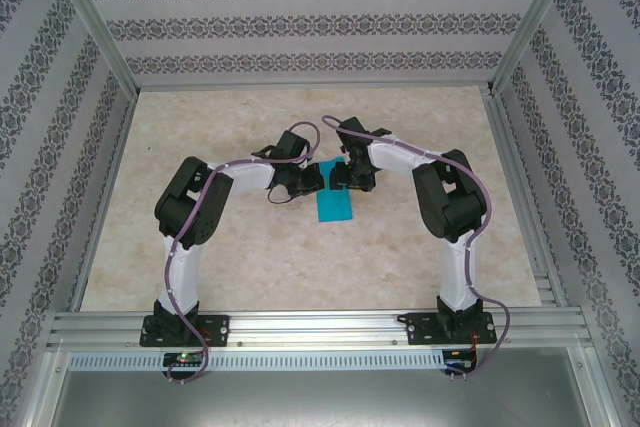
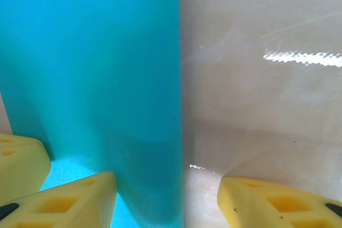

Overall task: Fold a paper plane with a square sheet of paper (pick it up from the middle)
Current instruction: Hold the square sheet of paper at the center of the table.

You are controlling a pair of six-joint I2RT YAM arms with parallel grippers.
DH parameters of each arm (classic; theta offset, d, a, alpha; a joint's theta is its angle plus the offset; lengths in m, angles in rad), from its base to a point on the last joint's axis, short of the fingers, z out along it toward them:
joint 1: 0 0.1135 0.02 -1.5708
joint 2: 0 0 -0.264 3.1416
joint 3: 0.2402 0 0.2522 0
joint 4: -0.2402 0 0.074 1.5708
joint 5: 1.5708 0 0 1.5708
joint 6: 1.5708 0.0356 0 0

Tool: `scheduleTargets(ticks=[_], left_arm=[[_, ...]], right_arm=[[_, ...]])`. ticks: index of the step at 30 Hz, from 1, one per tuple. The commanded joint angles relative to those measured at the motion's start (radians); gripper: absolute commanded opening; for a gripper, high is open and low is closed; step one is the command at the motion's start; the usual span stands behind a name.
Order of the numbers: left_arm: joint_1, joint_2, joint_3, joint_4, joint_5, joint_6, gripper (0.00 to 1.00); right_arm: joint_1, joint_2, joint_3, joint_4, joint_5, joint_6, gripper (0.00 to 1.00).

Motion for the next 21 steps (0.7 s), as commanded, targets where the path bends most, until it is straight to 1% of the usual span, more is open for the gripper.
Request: scheduleTargets(ticks=[1,4,7,12,15,17,20,21], left_arm=[[-0.007,0.008,0.002,-0.1,-0.036,0.033,0.06],[-0.008,0.021,0.004,-0.167,-0.069,0.047,0.06],[-0.007,0.041,0.015,-0.235,-0.107,0.062,0.05],[-0.009,0.065,0.021,-0.256,-0.111,0.066,0.05],[-0.008,0.077,0.024,-0.259,-0.106,0.065,0.05],[-0.007,0.082,0.026,-0.26,-0.105,0.064,0.05],[-0.007,0.09,0.027,-0.266,-0.108,0.062,0.04],[-0.007,0.09,0.027,-0.268,-0.109,0.061,0.04]], right_arm=[[0.019,0.135,-0.074,0.053,-0.013,0.009,0.58],[0.012,0.078,-0.078,0.062,-0.039,0.025,0.58],[-0.008,-0.053,-0.119,0.133,-0.081,0.088,0.58],[-0.024,-0.233,-0.132,0.177,-0.063,0.103,0.62],[-0.022,-0.277,-0.131,0.182,-0.09,0.076,0.61],[-0.019,-0.279,-0.131,0.187,-0.125,0.06,0.55],[-0.002,-0.259,-0.13,0.204,-0.178,0.046,0.39],[0.002,-0.244,-0.121,0.203,-0.194,0.047,0.33]])
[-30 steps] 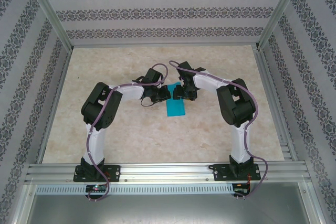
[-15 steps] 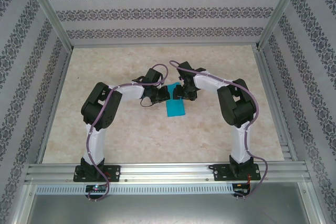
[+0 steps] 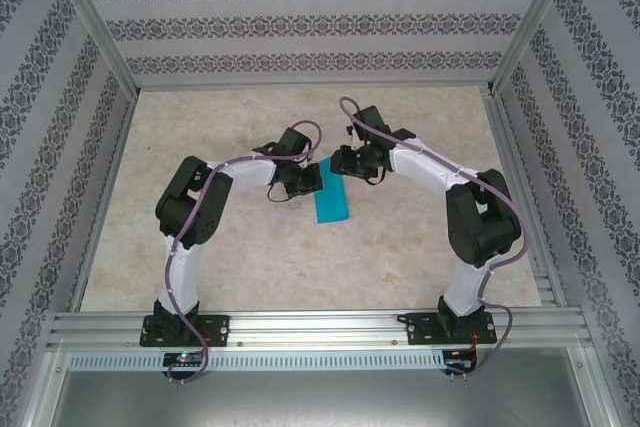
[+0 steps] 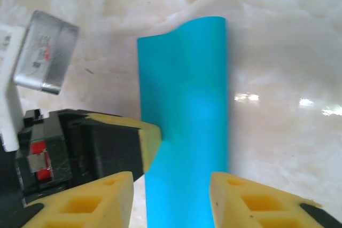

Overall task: Fold a paper plane with a square sheet of paper (pick it up from the middle)
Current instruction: Hold the square sheet of paper at the center of the table, then fold the square sheet of paper in half at the center of the table.

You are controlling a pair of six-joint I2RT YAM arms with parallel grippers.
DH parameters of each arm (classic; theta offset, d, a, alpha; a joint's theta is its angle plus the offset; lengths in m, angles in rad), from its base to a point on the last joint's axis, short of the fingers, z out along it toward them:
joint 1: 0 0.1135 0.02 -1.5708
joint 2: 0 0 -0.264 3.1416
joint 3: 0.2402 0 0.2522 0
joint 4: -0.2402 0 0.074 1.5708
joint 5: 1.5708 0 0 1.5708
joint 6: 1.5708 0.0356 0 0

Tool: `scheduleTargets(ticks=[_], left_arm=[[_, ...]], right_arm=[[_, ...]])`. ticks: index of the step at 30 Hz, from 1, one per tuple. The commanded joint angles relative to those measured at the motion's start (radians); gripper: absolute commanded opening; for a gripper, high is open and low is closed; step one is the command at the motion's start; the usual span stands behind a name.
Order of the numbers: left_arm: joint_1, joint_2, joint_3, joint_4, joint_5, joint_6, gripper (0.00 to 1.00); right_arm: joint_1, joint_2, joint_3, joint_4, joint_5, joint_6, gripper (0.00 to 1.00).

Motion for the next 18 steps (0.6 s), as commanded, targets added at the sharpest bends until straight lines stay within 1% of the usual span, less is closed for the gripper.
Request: scheduleTargets(ticks=[1,2,3,4,6,18], left_arm=[[-0.009,0.081,-0.027,-0.144,-0.072,0.02,0.04],[-0.007,0.082,-0.026,-0.144,-0.071,0.02,0.04],[-0.008,0.085,-0.025,-0.146,-0.072,0.019,0.03],[-0.007,0.085,-0.024,-0.149,-0.071,0.018,0.03],[-0.007,0.086,-0.023,-0.15,-0.074,0.015,0.03],[-0.008,0.094,-0.023,-0.168,-0.082,-0.003,0.02]], right_arm=[[0.021,0.053,0.026,0.016,-0.083,-0.018,0.25],[0.022,0.07,0.034,0.016,-0.094,-0.013,0.18],[0.022,0.091,0.041,0.021,-0.113,-0.012,0.1],[0.02,0.109,0.048,0.03,-0.127,-0.009,0.05],[0.019,0.138,0.057,0.042,-0.141,-0.004,0.0],[-0.004,0.25,0.102,0.044,-0.168,-0.018,0.0]])
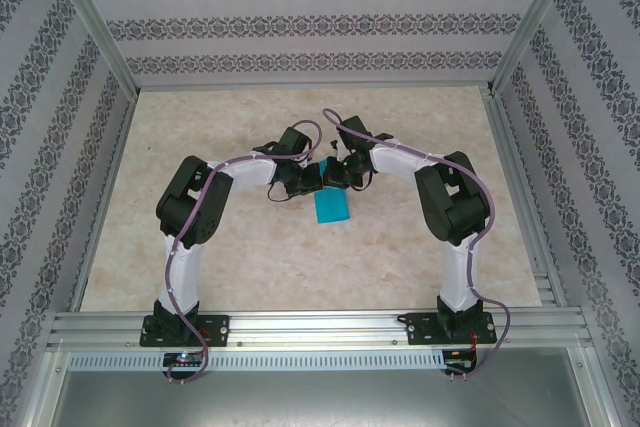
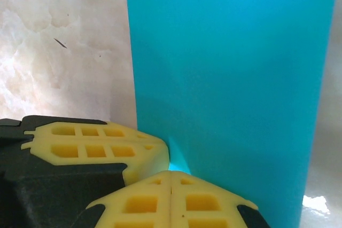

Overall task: Fold a paper plane with a square sheet of paper (pick it up from the middle)
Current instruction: Fold the square sheet of paper in half at the center of the table.

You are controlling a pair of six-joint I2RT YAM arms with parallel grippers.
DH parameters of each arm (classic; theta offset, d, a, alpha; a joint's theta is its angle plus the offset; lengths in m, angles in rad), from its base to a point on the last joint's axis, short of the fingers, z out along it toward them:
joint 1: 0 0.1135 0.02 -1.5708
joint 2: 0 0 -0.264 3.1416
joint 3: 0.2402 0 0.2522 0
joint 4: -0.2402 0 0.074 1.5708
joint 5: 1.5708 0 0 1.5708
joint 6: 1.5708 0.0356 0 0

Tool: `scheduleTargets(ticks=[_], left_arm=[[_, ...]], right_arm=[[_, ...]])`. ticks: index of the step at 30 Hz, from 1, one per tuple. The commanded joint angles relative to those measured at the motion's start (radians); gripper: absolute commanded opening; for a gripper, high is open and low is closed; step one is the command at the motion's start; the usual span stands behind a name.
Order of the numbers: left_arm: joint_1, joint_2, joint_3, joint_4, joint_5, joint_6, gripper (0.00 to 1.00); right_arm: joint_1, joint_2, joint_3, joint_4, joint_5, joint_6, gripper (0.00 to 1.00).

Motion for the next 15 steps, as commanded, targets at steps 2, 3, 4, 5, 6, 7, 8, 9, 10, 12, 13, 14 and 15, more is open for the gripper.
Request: scheduleTargets(ticks=[2,3,4,5,6,7,8,9,10,12,13,14,15], left_arm=[[-0.006,0.094,-0.033,-0.161,-0.084,-0.006,0.01],[-0.007,0.097,-0.033,-0.165,-0.084,-0.01,0.01],[-0.008,0.099,-0.033,-0.17,-0.087,-0.012,0.01],[-0.008,0.1,-0.033,-0.173,-0.088,-0.016,0.01],[-0.007,0.1,-0.035,-0.176,-0.094,-0.021,0.0],[-0.007,0.102,-0.035,-0.18,-0.096,-0.022,0.0],[-0.008,0.103,-0.034,-0.183,-0.096,-0.025,0.0],[-0.007,0.105,-0.033,-0.187,-0.097,-0.027,0.0],[-0.006,0.107,-0.033,-0.192,-0.099,-0.03,0.0],[-0.006,0.111,-0.036,-0.2,-0.103,-0.036,0.0],[-0.006,0.112,-0.036,-0.205,-0.102,-0.037,0.0],[-0.006,0.113,-0.036,-0.21,-0.103,-0.04,0.0],[-0.006,0.115,-0.036,-0.214,-0.104,-0.041,0.0]], right_arm=[[-0.018,0.038,0.025,0.009,-0.023,-0.025,0.0],[-0.021,0.044,0.024,0.005,-0.023,-0.03,0.0],[-0.024,0.048,0.021,0.002,-0.023,-0.036,0.0],[-0.028,0.052,0.017,0.0,-0.02,-0.04,0.0],[-0.032,0.055,0.014,-0.002,-0.019,-0.044,0.0],[-0.036,0.057,0.011,-0.002,-0.019,-0.048,0.0],[-0.04,0.058,0.007,0.0,-0.019,-0.051,0.0],[-0.044,0.058,0.003,0.001,-0.02,-0.057,0.0],[-0.049,0.06,0.0,0.002,-0.019,-0.062,0.0],[-0.059,0.061,-0.009,0.004,-0.023,-0.075,0.0],[-0.063,0.061,-0.013,0.005,-0.027,-0.083,0.0],[-0.068,0.062,-0.02,0.007,-0.033,-0.088,0.0],[-0.074,0.063,-0.027,0.013,-0.039,-0.091,0.0]])
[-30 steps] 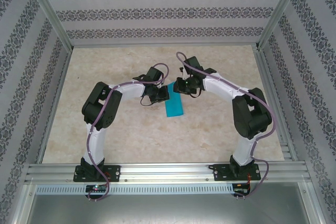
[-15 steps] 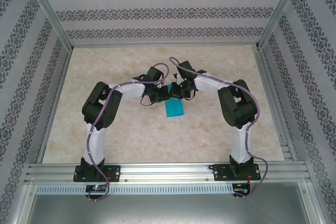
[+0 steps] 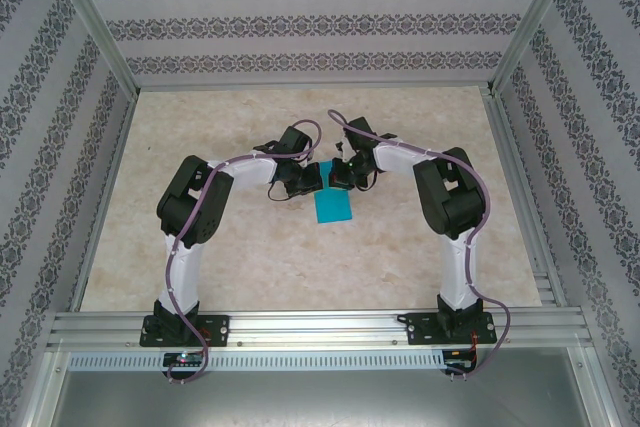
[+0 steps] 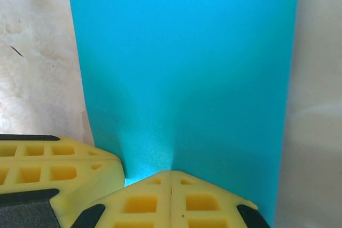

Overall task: Fold a paper plane with a square sheet of paper (pick it up from the middle)
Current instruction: Fold the square sheet of paper in half at the center of the table.

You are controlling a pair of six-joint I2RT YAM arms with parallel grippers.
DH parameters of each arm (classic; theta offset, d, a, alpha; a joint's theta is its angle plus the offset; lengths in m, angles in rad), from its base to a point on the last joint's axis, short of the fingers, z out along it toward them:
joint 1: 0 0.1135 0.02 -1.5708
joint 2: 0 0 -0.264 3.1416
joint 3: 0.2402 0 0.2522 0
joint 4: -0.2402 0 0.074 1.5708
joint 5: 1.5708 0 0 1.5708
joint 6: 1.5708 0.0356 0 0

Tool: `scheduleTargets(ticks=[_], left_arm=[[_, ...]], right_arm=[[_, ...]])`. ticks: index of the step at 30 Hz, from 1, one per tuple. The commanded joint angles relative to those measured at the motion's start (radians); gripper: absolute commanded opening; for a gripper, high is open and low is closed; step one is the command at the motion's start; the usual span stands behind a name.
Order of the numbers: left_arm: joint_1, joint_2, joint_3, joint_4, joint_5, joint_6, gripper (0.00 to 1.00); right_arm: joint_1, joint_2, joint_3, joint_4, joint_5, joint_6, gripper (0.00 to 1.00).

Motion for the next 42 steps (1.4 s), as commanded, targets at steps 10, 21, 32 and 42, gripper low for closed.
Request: scheduleTargets(ticks=[10,21,32,42], left_arm=[[-0.004,0.108,-0.084,-0.184,-0.103,-0.036,0.0],[-0.004,0.108,-0.098,-0.18,-0.094,-0.025,0.0],[-0.003,0.108,-0.097,-0.184,-0.077,-0.017,0.0],[-0.004,0.101,-0.114,-0.182,-0.079,-0.014,0.0]], right_arm=[[-0.101,0.013,-0.105,0.046,-0.054,-0.079,0.0],[-0.182,-0.049,-0.17,0.11,-0.097,-0.068,0.0],[-0.091,-0.129,-0.122,0.199,-0.159,0.022,0.0],[-0.031,0.02,-0.058,0.253,-0.16,0.073,0.0]])
